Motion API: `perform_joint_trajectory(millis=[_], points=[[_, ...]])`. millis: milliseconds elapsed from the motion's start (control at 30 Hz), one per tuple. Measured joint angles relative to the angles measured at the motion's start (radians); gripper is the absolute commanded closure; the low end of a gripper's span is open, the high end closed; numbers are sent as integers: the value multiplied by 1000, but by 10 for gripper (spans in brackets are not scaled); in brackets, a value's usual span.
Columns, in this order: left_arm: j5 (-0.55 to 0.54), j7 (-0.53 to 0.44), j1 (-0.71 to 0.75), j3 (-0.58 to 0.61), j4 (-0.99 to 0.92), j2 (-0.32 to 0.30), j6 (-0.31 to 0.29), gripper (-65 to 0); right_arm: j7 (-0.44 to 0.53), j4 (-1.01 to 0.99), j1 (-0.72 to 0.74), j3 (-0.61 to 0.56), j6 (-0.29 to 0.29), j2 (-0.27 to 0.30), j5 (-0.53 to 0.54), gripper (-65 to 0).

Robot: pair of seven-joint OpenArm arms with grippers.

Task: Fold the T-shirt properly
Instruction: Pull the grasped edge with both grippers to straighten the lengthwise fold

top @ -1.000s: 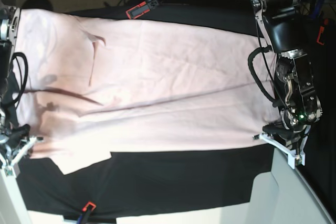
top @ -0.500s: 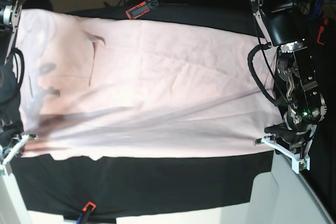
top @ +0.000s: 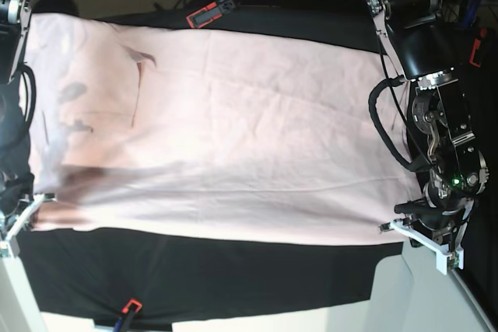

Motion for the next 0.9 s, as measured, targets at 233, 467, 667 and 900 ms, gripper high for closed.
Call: perform_joint_trajectory(millis=[233,467,667,900], points=[[8,-14,37,51,2,-7,0,0,0,57,-55,0,-1,-7,-2,-3],[9,-11,100,50,3,-5,0,0,-41,125,-137,85,0,-23,0,-3],[11,-8,206,54,34,-9,0,0,-50,198,-269,140,8,-56,0,-3],[8,-12,348,52,180,-9,0,0,-61,234,-370,150,8,-85,0,-3]])
